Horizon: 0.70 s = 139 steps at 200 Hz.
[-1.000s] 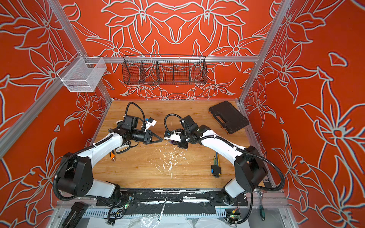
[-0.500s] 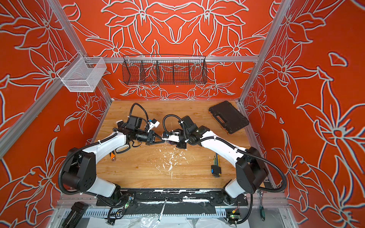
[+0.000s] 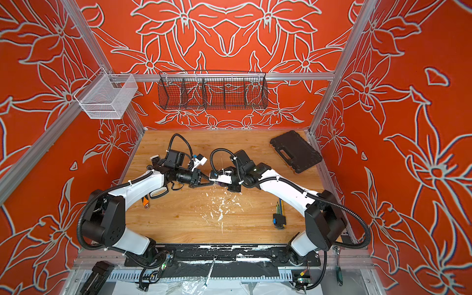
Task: Close the usb drive cover
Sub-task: Close the cover of the USB drive.
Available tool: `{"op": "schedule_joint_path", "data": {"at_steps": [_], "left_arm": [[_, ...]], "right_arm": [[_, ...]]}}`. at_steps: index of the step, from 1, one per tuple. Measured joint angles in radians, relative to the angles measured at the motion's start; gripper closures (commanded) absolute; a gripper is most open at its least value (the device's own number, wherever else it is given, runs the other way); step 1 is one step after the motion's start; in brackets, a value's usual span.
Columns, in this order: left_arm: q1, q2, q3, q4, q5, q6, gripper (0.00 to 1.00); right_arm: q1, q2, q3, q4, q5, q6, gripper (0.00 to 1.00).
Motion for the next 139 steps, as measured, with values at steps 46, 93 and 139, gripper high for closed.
{"op": "schedule_joint_path", "data": {"at_steps": [46, 93, 139], "left_arm": [[0.000, 0.000, 0.000, 0.003, 0.000, -0.002, 1.00], [-0.002, 0.000, 0.000, 0.019, 0.000, -0.012, 1.00], [-0.002, 0.000, 0.001, 0.018, -0.001, -0.020, 1.00]], "right_arm": [[0.000, 0.000, 0.000, 0.002, -0.002, 0.001, 0.82], [0.005, 0.000, 0.000, 0.002, -0.003, 0.001, 0.83], [0.009, -0.001, 0.000, 0.010, 0.003, 0.000, 0.84]]}}
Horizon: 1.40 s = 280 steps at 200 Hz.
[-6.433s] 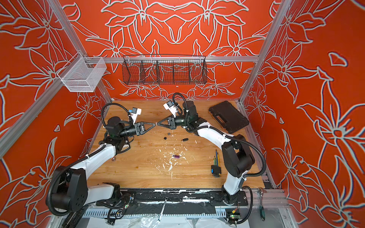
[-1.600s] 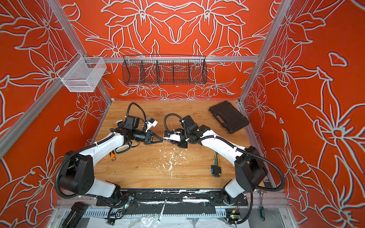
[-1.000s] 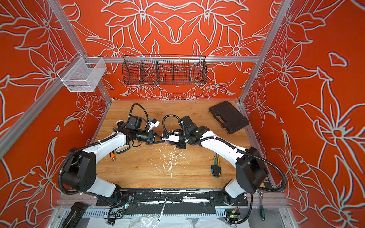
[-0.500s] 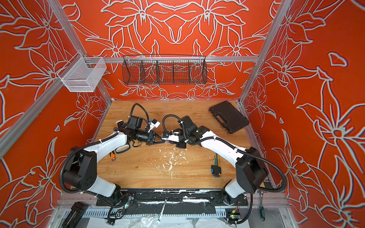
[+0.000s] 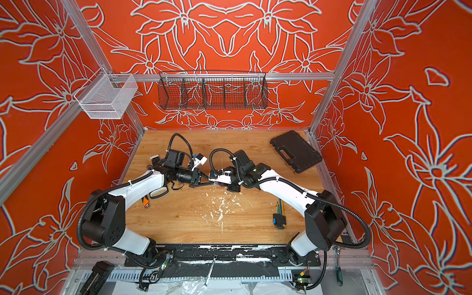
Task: Close the usb drive cover
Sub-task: Close the cover of the USB drive.
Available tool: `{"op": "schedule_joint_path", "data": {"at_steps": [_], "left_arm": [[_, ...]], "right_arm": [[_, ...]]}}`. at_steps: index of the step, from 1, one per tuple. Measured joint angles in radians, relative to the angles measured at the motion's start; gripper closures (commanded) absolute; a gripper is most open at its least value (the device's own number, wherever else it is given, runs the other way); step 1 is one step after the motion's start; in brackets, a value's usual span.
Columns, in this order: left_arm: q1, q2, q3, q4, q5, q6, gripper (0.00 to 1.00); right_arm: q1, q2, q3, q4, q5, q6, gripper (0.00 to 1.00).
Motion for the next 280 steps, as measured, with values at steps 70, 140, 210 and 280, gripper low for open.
{"op": "schedule_joint_path", "data": {"at_steps": [70, 140, 210, 280], "left_arm": [[-0.013, 0.028, 0.072, -0.127, 0.003, 0.098, 1.00], [-0.051, 0.061, 0.093, -0.127, -0.043, 0.102, 1.00], [-0.071, 0.079, 0.093, -0.085, -0.074, 0.065, 1.00], [-0.076, 0.087, 0.114, -0.115, -0.097, 0.084, 0.99]], "right_arm": [[0.001, -0.023, -0.011, 0.006, 0.002, -0.058, 0.85], [0.002, -0.020, -0.012, -0.016, 0.023, -0.057, 0.86], [-0.005, -0.008, -0.016, -0.014, 0.027, 0.000, 0.87], [-0.006, -0.001, -0.016, -0.015, 0.035, -0.020, 0.87]]}}
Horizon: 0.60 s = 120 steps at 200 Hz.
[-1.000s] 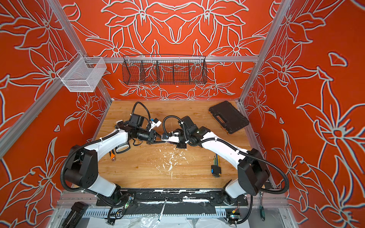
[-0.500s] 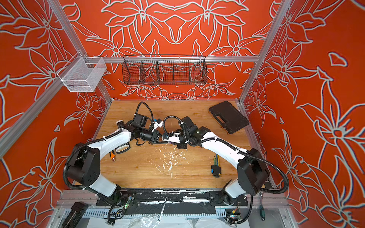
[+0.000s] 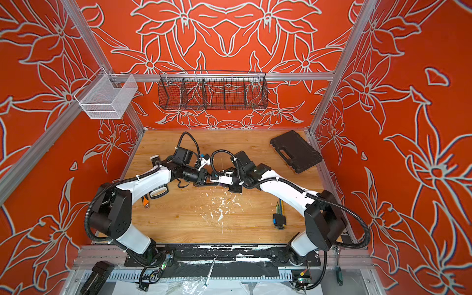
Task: Close the usb drive cover
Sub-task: Close the cover of the USB drive.
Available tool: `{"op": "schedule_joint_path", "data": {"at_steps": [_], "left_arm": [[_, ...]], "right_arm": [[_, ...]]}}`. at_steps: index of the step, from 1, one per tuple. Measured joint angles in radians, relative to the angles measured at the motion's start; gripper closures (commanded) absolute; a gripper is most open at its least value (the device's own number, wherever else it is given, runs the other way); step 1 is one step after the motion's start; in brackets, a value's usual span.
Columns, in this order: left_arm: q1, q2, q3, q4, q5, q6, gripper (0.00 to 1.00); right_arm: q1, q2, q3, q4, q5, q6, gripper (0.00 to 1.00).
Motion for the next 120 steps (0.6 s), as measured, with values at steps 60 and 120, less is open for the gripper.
{"op": "schedule_joint_path", "data": {"at_steps": [60, 120], "left_arm": [[-0.013, -0.014, 0.014, -0.021, -0.032, 0.025, 0.80], [0.018, -0.079, 0.015, -0.003, -0.069, 0.020, 0.56]], "right_arm": [[0.007, -0.042, -0.043, 0.030, 0.006, -0.033, 0.87], [0.022, -0.088, -0.090, 0.035, 0.015, -0.035, 0.86]]}}
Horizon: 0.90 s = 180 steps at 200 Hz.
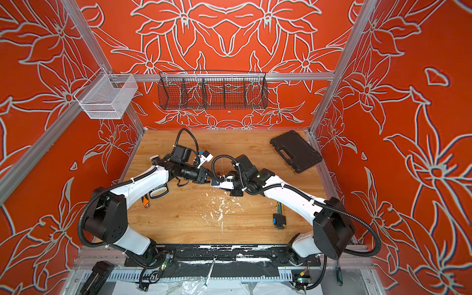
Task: Close the usb drive cover
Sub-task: Place the USB drive at the center of the board.
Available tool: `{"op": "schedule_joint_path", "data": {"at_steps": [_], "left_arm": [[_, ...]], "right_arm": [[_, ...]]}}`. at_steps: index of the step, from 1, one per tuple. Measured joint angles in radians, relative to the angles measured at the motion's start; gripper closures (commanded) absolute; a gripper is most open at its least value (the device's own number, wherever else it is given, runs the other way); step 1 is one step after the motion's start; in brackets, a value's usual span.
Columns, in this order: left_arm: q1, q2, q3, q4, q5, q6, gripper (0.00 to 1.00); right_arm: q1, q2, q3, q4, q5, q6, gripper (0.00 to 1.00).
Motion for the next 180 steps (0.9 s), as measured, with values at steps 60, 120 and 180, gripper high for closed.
{"op": "schedule_joint_path", "data": {"at_steps": [60, 120, 180], "left_arm": [[0.077, -0.246, -0.072, 0.010, -0.227, 0.045, 0.54], [0.093, -0.322, -0.117, 0.014, -0.404, 0.063, 0.55], [0.095, -0.328, -0.143, 0.011, -0.465, 0.067, 0.55]], "right_arm": [[-0.006, 0.051, -0.047, -0.091, 0.100, 0.013, 0.84], [-0.006, 0.233, -0.042, -0.163, 0.158, 0.054, 0.82], [-0.006, 0.301, 0.005, -0.190, 0.208, 0.105, 0.60]]}}
